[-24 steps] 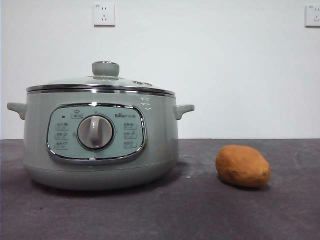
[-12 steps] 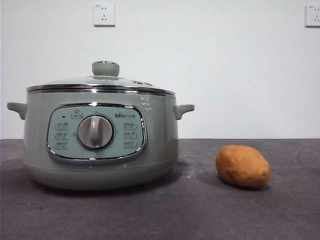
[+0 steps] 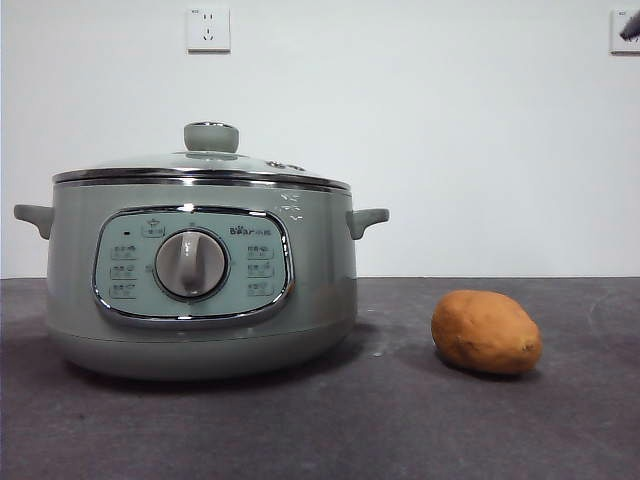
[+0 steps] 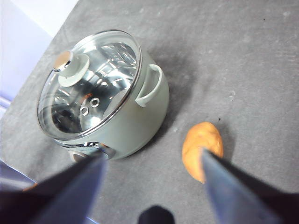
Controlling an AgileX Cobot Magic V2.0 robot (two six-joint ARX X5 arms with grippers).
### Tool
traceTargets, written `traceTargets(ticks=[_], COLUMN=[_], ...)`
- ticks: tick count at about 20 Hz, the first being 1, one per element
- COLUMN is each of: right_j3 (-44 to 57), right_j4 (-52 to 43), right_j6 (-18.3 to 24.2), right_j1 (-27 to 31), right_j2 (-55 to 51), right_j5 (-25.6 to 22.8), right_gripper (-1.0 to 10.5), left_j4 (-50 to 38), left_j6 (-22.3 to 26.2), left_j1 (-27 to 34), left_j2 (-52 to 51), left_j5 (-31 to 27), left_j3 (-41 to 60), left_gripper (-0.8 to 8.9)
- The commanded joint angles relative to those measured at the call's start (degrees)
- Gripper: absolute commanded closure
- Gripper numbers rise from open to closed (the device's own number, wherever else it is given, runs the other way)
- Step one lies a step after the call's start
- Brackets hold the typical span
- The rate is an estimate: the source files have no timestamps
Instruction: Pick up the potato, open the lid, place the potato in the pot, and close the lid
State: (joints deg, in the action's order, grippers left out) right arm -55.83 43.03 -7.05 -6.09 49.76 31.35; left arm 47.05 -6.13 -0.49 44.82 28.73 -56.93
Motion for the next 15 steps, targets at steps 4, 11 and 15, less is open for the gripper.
traceTargets(ticks=[4, 11, 15], right_j3=[-1.8, -3.7, -3.7], right_j4=[-1.3, -1.8, -5.3], right_j6=[0.4, 0.4, 0.0], right_j1=[-8.8, -22.4, -22.9], right_j2=[5.9, 22.9, 32.2], right_j5=[-9.5, -29.0, -30.3], right_gripper=[4.2, 4.2, 4.2], left_j4=[-7.8, -9.3, -9.4], left_j6=[-1.6, -1.8, -1.8], left_j1=[-1.6, -4.5, -4.5], left_j2=[0.2, 1.2, 1.2], left_j5=[1.6, 1.3, 1.3], left_j3=[0.0, -0.1, -0.1], left_gripper=[4.14, 4.14, 4.14])
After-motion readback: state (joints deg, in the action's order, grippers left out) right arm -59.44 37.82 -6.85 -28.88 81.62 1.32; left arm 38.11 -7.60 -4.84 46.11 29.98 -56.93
